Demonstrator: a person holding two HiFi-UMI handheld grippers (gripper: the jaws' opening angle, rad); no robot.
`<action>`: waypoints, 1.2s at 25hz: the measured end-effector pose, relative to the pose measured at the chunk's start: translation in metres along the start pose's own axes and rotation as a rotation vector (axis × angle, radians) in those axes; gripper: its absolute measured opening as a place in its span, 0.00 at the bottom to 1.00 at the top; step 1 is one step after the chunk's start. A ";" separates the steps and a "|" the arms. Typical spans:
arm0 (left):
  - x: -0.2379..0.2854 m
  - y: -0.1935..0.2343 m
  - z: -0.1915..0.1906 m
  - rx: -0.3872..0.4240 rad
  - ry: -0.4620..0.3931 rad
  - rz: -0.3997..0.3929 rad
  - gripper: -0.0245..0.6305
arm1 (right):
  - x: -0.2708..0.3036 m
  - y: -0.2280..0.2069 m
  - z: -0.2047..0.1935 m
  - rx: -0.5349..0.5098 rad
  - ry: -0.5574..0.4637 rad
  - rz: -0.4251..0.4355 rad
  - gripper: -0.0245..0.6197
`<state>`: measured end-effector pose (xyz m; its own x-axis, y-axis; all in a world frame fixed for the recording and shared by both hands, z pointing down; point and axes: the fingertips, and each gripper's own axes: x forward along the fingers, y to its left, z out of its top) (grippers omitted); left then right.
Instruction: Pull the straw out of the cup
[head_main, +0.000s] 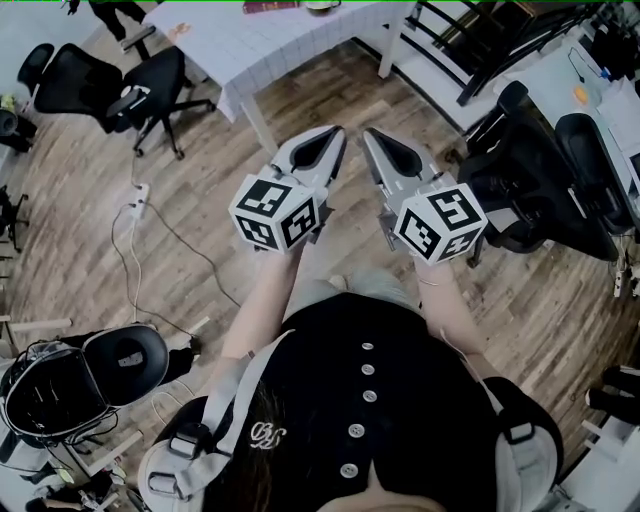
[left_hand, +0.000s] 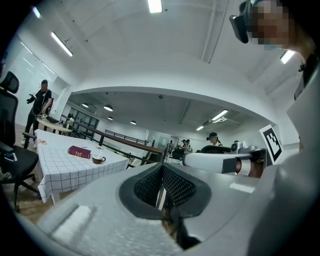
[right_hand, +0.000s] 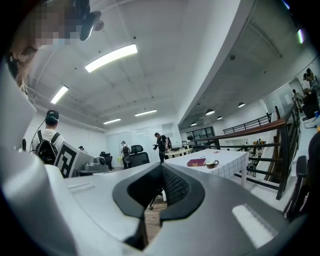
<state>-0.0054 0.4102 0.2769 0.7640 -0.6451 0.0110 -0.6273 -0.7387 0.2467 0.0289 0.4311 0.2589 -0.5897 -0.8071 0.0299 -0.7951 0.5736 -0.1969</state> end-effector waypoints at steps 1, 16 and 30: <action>0.004 -0.002 0.001 -0.001 0.003 -0.007 0.03 | -0.001 -0.004 0.002 0.005 -0.001 -0.005 0.04; 0.043 0.059 -0.005 -0.032 -0.012 -0.038 0.03 | 0.068 -0.041 -0.015 0.022 0.024 0.031 0.04; 0.174 0.152 0.043 -0.027 -0.085 -0.017 0.03 | 0.179 -0.160 0.033 -0.018 0.002 0.092 0.04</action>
<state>0.0254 0.1775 0.2742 0.7583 -0.6476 -0.0754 -0.6091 -0.7449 0.2723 0.0555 0.1902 0.2631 -0.6603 -0.7509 0.0142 -0.7402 0.6474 -0.1817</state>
